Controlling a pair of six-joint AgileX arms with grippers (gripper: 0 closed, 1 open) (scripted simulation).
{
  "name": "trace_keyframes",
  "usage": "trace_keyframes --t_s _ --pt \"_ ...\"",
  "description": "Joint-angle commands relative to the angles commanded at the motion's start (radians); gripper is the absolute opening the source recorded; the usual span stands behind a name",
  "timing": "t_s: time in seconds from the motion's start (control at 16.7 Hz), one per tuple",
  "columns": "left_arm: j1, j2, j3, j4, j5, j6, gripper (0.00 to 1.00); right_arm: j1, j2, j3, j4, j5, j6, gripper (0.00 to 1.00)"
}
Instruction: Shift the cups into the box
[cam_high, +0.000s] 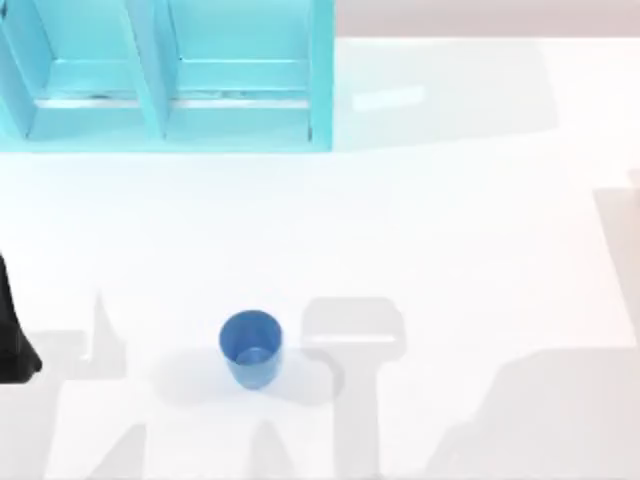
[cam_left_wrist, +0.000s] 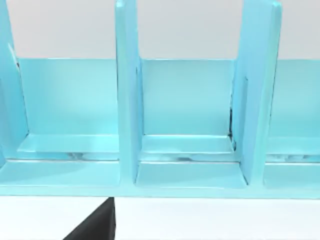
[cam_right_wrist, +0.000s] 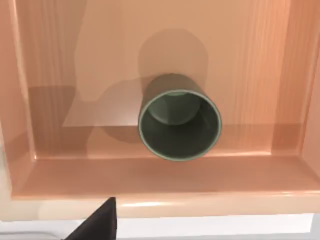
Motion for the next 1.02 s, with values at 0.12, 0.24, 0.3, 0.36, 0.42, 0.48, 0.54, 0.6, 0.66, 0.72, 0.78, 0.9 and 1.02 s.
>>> trace_keyframes --t_s 0.12,0.24,0.3,0.36,0.42,0.48,0.54,0.6,0.66,0.72,0.78,0.9,1.02 --pt "0.000 0.000 0.000 0.000 0.000 0.000 1.00 0.116 0.078 0.098 -0.021 0.005 0.114 1.00" --pt "0.000 0.000 0.000 0.000 0.000 0.000 1.00 0.271 0.175 0.216 -0.047 0.013 0.260 1.00" --pt "0.000 0.000 0.000 0.000 0.000 0.000 1.00 0.358 0.229 0.281 -0.061 0.018 0.343 1.00" --pt "0.000 0.000 0.000 0.000 0.000 0.000 1.00 0.449 0.287 0.349 -0.077 0.024 0.429 1.00" --pt "0.000 0.000 0.000 0.000 0.000 0.000 1.00 0.545 0.347 0.418 -0.093 0.030 0.518 1.00" --pt "0.000 0.000 0.000 0.000 0.000 0.000 1.00 0.642 0.408 0.489 -0.108 0.036 0.609 1.00" --pt "0.000 0.000 0.000 0.000 0.000 0.000 1.00 0.741 0.470 0.559 -0.124 0.041 0.702 1.00" --pt "0.000 0.000 0.000 0.000 0.000 0.000 1.00 0.839 0.532 0.629 -0.140 0.046 0.794 1.00" --pt "0.000 0.000 0.000 0.000 0.000 0.000 1.00 0.932 0.593 0.698 -0.154 0.051 0.884 1.00" --pt "0.000 0.000 0.000 0.000 0.000 0.000 1.00 1.020 0.653 0.765 -0.168 0.054 0.972 1.00" --pt "0.000 0.000 0.000 0.000 0.000 0.000 1.00 1.101 0.710 0.831 -0.180 0.057 1.055 1.00" --pt "0.000 0.000 0.000 0.000 0.000 0.000 1.00 1.244 0.814 0.953 -0.198 0.061 1.210 1.00" --pt "0.000 0.000 0.000 0.000 0.000 0.000 1.00 1.360 0.901 1.061 -0.210 0.062 1.343 1.00"
